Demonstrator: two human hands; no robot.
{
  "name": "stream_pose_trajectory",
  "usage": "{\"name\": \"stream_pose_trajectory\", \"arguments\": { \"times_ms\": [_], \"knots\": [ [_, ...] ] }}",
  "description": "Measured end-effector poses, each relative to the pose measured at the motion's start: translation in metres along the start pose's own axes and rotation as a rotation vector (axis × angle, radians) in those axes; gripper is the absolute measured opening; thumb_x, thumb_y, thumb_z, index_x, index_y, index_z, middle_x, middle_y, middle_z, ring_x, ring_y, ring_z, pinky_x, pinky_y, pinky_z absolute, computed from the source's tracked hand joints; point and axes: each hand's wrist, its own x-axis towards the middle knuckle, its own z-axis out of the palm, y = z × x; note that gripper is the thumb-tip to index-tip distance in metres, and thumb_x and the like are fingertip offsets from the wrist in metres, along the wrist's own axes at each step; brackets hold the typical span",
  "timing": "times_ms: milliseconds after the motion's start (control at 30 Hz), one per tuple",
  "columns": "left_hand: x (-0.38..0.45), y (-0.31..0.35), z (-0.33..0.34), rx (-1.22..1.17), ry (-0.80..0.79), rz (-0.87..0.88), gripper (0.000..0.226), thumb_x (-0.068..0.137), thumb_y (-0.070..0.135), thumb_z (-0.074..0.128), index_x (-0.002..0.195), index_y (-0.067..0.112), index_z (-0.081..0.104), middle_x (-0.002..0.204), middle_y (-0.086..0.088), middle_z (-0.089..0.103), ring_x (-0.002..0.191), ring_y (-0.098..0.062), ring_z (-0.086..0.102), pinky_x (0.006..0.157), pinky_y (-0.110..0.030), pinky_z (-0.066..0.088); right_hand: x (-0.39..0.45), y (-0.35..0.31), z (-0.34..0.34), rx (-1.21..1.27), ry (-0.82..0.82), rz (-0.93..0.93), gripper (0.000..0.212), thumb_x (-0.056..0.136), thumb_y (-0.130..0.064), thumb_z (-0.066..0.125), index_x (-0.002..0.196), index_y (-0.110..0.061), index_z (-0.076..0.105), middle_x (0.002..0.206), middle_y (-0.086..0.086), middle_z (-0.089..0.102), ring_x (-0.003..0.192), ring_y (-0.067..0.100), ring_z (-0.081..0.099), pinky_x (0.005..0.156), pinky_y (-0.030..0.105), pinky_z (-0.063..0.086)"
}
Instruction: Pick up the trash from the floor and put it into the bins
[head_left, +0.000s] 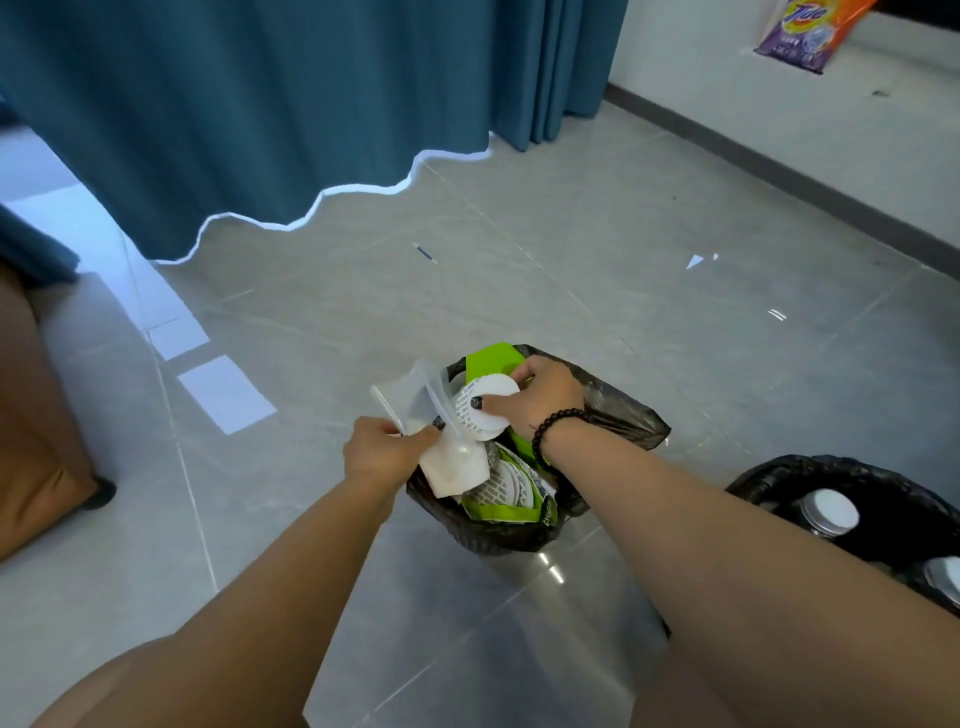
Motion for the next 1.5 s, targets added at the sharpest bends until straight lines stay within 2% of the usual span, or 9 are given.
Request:
{"name": "stream_pose_trajectory", "arguments": {
  "times_ms": [133, 300, 433, 533, 633, 900, 1133, 1333, 1500],
  "knots": [
    [-0.004, 0.002, 0.000, 0.033, -0.022, 0.170, 0.025, 0.084, 0.029, 0.067, 0.084, 0.007, 0.057, 0.085, -0.006, 0.061, 0.076, -0.022, 0.057, 0.064, -0.029, 0.045, -0.004, -0.004, 0.002, -0.196, -0.030, -0.137, 0.030, 0.075, -0.028, 0.075, 0.088, -0.016, 0.050, 0.088, 0.002, 0.059, 0.084, 0.022, 0.055, 0.071, 0.031, 0.049],
    [-0.001, 0.007, 0.000, 0.086, 0.030, 0.305, 0.031, 0.086, 0.020, 0.054, 0.073, -0.007, 0.060, 0.075, -0.027, 0.058, 0.063, -0.024, 0.046, 0.062, -0.032, 0.037, -0.008, -0.006, 0.008, -0.310, -0.013, -0.270, 0.019, 0.089, -0.023, 0.060, 0.095, -0.006, 0.056, 0.086, 0.006, 0.054, 0.078, 0.025, 0.051, 0.064, 0.030, 0.041],
    [0.000, 0.010, -0.004, 0.079, -0.008, 0.346, 0.036, 0.086, 0.016, 0.060, 0.053, 0.008, 0.052, 0.053, -0.009, 0.044, 0.053, -0.019, 0.038, 0.058, -0.028, 0.033, -0.003, -0.014, -0.003, -0.084, -0.167, -0.097, 0.013, 0.092, -0.010, 0.050, 0.082, -0.010, 0.059, 0.076, 0.014, 0.068, 0.069, 0.029, 0.069, 0.066, 0.040, 0.059],
    [0.000, 0.018, -0.012, -0.208, -0.123, 0.197, 0.011, 0.081, 0.009, 0.071, 0.072, 0.014, 0.070, 0.070, -0.005, 0.066, 0.060, -0.014, 0.057, 0.060, -0.024, 0.048, -0.004, -0.012, -0.016, 0.115, -0.291, 0.062, 0.013, 0.087, -0.008, 0.064, 0.080, -0.015, 0.056, 0.065, 0.008, 0.066, 0.049, 0.014, 0.064, 0.051, 0.027, 0.055],
    [0.008, 0.018, -0.020, -0.362, -0.232, 0.012, 0.008, 0.078, 0.007, 0.075, 0.082, 0.011, 0.069, 0.063, 0.001, 0.070, 0.050, -0.006, 0.062, 0.047, -0.015, 0.046, 0.001, -0.005, -0.011, 0.019, -0.329, 0.085, 0.023, 0.080, -0.016, 0.074, 0.075, -0.013, 0.052, 0.066, 0.010, 0.069, 0.055, 0.017, 0.067, 0.058, 0.031, 0.056],
    [0.029, -0.008, 0.007, -0.001, -0.110, -0.029, 0.045, 0.053, 0.028, 0.093, 0.066, 0.008, 0.055, 0.069, -0.006, 0.061, 0.065, -0.021, 0.059, 0.053, -0.026, 0.041, 0.032, 0.014, 0.014, -0.439, -0.344, 0.033, 0.035, 0.073, -0.047, 0.075, 0.071, -0.014, 0.063, 0.059, -0.003, 0.067, 0.063, 0.010, 0.067, 0.068, 0.027, 0.058],
    [0.032, -0.008, 0.021, 0.338, -0.063, 0.025, 0.073, 0.059, 0.047, 0.086, 0.110, 0.004, 0.053, 0.102, -0.009, 0.061, 0.099, -0.029, 0.061, 0.074, -0.034, 0.050, 0.039, 0.030, 0.029, -0.520, -0.341, -0.034, 0.057, 0.079, -0.047, 0.069, 0.063, -0.023, 0.020, 0.066, -0.003, 0.028, 0.081, 0.020, 0.042, 0.046, 0.022, 0.023],
    [0.026, -0.004, 0.026, 0.290, -0.108, -0.008, 0.057, 0.060, 0.043, 0.086, 0.098, 0.005, 0.066, 0.092, -0.011, 0.068, 0.085, -0.028, 0.065, 0.077, -0.043, 0.058, 0.022, 0.008, -0.007, -0.448, -0.496, -0.060, 0.039, 0.086, -0.040, 0.062, 0.062, -0.013, 0.046, 0.065, 0.007, 0.048, 0.055, 0.020, 0.045, 0.061, 0.033, 0.046],
    [0.013, 0.006, 0.049, 0.284, -0.133, -0.004, 0.049, 0.062, 0.046, 0.084, 0.077, 0.005, 0.060, 0.086, -0.015, 0.066, 0.082, -0.031, 0.065, 0.074, -0.042, 0.056, 0.004, -0.001, -0.078, -0.142, -0.227, -0.038, 0.030, 0.088, -0.021, 0.056, 0.090, 0.007, 0.066, 0.091, 0.023, 0.065, 0.093, 0.037, 0.065, 0.073, 0.040, 0.055]
  ]
}}
